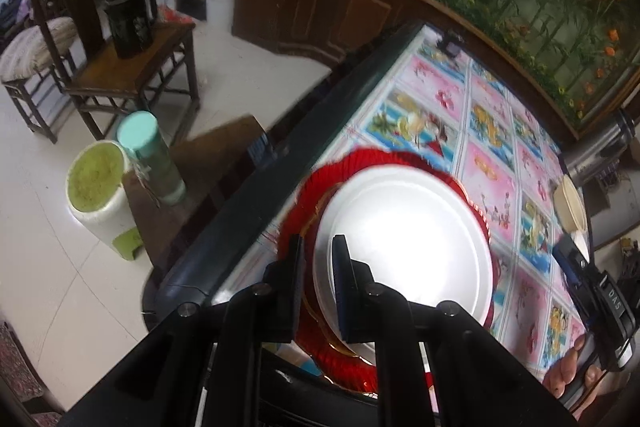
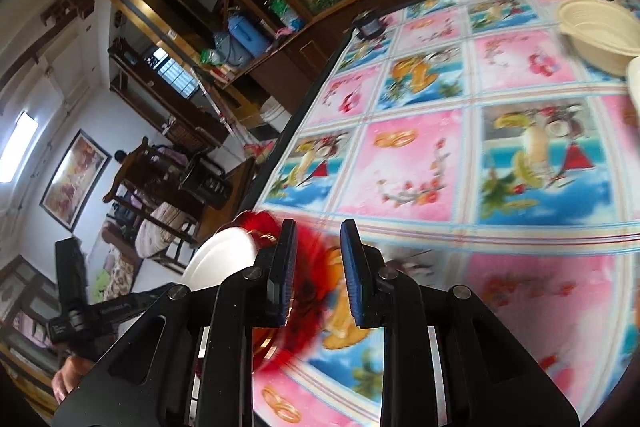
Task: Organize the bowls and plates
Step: 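Open both grippers and release the white plate on the stack, then move both grippers to the rim of the white foam bowl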
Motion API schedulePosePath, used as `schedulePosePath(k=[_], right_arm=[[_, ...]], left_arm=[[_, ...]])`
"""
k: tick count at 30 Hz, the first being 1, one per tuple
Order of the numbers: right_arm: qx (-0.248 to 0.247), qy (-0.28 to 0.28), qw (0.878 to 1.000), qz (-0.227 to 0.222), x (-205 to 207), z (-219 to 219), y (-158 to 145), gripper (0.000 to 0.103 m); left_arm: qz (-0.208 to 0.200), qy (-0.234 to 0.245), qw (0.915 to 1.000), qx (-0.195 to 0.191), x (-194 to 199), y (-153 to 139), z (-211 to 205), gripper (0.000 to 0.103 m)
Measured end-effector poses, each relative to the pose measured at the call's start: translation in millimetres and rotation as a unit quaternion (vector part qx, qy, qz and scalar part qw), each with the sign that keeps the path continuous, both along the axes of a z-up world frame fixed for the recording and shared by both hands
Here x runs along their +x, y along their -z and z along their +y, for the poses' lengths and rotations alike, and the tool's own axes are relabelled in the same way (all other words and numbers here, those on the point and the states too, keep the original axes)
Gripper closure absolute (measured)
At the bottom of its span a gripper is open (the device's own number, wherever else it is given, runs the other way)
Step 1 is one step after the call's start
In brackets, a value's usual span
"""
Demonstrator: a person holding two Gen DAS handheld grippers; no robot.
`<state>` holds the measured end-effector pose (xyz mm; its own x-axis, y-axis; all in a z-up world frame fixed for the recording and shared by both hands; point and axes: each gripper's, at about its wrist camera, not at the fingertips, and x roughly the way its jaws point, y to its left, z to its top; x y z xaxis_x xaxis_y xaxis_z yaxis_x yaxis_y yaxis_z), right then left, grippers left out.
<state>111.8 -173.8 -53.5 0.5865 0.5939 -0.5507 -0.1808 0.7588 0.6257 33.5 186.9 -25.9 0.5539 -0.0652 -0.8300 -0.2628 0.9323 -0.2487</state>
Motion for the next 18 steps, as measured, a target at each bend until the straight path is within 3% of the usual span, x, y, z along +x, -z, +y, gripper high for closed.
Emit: schedulePosePath(k=[3,6,11,14,16,18], right_arm=[[-0.008,0.021,1.0,-0.012,-6.7,-23.6,-4.7,0.081],[-0.02,0.045,0.998,-0.029,-15.7,-55.6,-14.0,0.081],[-0.053,0.108,0.99,-0.078,-42.5,-127.8,-42.7,0.081],[-0.075,0.139,0.982,-0.102,-60.7,-172.7,-59.8,0.08],[-0.087,0.156,0.979,-0.097,-67.4,-201.3,-66.3,0.057],[-0.09,0.169,0.978,-0.085,-70.8,-231.2,-68.4,0.051]], left_arm=[[-0.032,0.0,0.9994,0.011,-7.7,-20.3,-10.0,0.09],[-0.054,0.04,0.9976,0.016,-8.1,-37.5,-41.8,0.086],[-0.058,0.152,0.9867,0.01,2.8,-48.6,-128.0,0.051],[-0.039,0.213,0.9761,-0.015,17.0,-43.7,-179.9,0.047],[-0.024,0.241,0.9697,-0.034,24.0,-39.3,-207.8,0.045],[-0.009,0.26,0.9646,-0.046,36.9,-34.0,-240.7,0.045]])
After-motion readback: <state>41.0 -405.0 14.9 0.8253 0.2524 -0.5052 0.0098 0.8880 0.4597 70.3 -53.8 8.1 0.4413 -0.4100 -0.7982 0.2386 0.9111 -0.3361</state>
